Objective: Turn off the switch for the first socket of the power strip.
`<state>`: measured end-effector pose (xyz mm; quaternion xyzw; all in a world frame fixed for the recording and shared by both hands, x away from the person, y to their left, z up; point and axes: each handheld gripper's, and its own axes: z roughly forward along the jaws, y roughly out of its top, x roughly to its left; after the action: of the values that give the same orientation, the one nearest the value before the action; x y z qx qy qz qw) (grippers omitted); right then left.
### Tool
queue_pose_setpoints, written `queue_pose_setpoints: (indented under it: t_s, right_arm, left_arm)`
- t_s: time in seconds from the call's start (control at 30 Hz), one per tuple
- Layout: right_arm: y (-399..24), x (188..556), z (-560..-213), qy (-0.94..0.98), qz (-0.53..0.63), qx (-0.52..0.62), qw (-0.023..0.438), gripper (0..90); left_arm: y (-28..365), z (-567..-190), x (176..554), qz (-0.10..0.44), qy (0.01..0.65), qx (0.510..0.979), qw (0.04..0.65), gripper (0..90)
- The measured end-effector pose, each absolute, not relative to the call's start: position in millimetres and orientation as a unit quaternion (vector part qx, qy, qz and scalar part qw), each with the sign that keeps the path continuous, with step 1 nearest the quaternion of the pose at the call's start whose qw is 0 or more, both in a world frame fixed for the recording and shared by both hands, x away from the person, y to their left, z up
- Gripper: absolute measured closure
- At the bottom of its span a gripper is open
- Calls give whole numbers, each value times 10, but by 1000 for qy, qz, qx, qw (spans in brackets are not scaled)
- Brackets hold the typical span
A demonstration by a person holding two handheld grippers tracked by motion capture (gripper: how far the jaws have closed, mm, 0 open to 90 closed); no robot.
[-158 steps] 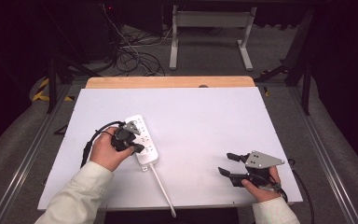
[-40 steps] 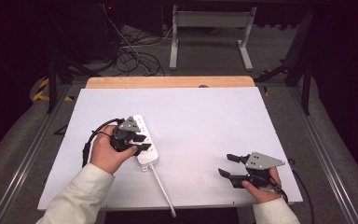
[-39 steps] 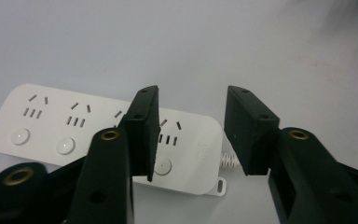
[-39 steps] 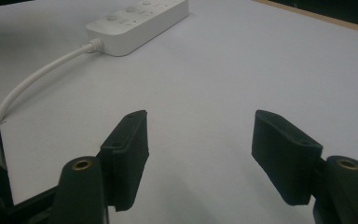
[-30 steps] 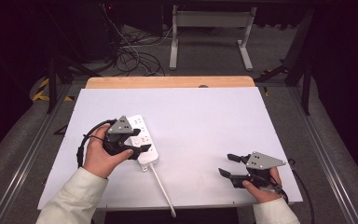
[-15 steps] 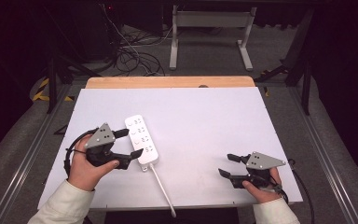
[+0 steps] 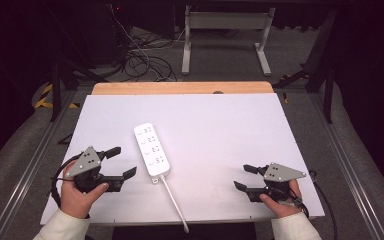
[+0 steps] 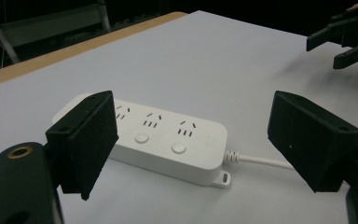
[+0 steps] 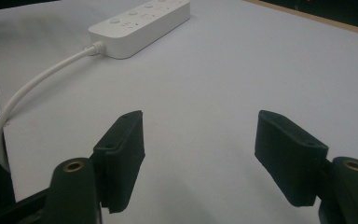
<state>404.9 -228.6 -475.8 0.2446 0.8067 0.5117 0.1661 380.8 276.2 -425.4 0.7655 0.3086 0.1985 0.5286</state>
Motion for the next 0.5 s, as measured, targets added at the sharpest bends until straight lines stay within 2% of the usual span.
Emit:
queue_pose_setpoints:
  t_s: [0.5]
  right_arm:
    - [-2275,4039,-4753,807,513,241,167,316]
  left_arm:
    - [3031,-4610,3731,215,330,747,535,97]
